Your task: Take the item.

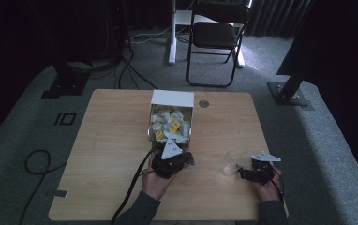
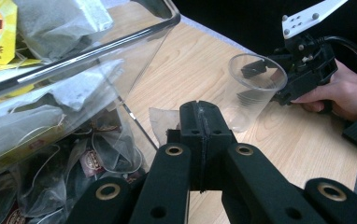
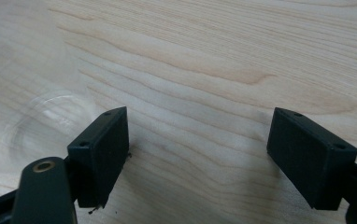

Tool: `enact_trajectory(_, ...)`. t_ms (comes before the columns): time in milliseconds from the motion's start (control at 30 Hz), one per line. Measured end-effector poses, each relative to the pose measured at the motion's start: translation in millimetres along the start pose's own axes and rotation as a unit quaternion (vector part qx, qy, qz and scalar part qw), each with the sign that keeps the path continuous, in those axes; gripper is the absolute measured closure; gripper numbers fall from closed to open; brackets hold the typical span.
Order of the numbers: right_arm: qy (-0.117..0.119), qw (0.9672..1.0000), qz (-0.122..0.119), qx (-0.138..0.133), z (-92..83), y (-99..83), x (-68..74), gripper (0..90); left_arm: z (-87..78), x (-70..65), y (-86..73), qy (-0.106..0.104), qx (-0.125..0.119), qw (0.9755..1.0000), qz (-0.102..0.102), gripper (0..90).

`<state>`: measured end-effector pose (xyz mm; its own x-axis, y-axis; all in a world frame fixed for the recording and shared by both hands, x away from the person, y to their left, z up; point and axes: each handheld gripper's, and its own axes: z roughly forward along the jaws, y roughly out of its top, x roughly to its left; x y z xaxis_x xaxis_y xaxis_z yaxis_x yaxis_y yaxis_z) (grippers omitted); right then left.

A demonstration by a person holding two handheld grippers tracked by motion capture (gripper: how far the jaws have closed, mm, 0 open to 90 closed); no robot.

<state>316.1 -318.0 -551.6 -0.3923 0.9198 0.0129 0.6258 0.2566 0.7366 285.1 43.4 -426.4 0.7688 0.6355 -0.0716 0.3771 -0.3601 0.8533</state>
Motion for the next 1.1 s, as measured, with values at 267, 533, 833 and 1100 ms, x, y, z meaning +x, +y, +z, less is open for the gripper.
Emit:
enact_trajectory(267,0.000,1.0000,0.000,0.000,0.0,0.0,0.0,20.8,4.8,-3.1,1.8,-0.005,0.000,1.0000,0.001,90.0)
enact_trajectory(533,0.000,1.0000,0.000,0.000,0.0,0.0,-0.1,20.8,10.3,-7.1,5.9,-0.011,-0.001,0.9999,0.001,90.0)
enact_trajectory(833,0.000,1.0000,-0.001,0.000,0.1,0.0,-0.1,20.7,12.2,-5.9,7.3,-0.012,0.000,0.9999,0.000,90.0)
enact_trajectory(1100,0.000,1.0000,-0.001,0.000,0.1,0.0,-0.1,20.7,14.9,-8.0,10.7,-0.013,0.000,0.9999,0.004,90.0)
